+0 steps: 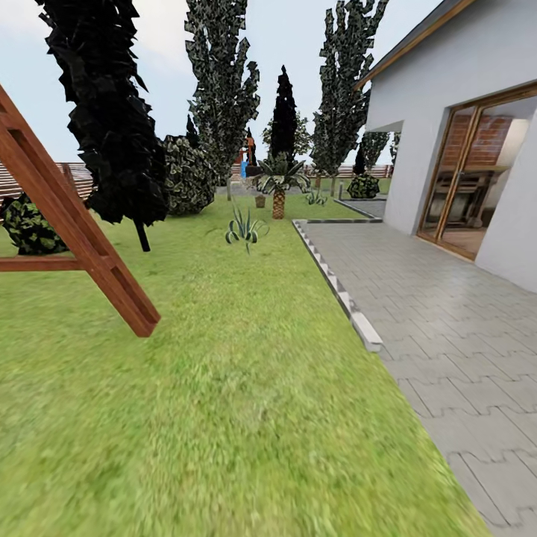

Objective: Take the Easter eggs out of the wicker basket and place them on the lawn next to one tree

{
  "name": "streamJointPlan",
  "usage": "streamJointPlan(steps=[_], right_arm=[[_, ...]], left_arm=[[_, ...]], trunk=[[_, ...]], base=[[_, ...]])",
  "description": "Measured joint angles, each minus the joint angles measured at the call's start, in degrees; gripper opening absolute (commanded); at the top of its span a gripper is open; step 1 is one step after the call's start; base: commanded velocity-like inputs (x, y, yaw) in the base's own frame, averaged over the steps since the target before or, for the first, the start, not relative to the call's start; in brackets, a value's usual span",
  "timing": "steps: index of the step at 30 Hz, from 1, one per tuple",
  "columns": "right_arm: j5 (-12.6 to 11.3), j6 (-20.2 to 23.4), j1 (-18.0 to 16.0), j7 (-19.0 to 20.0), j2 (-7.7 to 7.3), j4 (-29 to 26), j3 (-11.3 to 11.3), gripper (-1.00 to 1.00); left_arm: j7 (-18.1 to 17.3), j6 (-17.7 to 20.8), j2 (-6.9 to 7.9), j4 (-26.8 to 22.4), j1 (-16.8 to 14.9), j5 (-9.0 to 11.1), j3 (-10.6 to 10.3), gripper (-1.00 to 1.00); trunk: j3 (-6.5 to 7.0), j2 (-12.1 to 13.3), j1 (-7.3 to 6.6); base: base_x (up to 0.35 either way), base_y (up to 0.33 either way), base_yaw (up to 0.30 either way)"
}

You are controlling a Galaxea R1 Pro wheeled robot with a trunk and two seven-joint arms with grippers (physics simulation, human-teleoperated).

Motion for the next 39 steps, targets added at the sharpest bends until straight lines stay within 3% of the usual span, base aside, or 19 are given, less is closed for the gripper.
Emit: streamJointPlan(steps=[39], right_arm=[[0.0,0.0,0.0,0.0,0.00,0.0,0.0,1.00]], left_arm=[[0.0,0.0,0.00,0.0,0.0,0.0,0.0,1.00]], trunk=[[0.00,0.0,0.00]], base=[[0.333,0.000,0.019]])
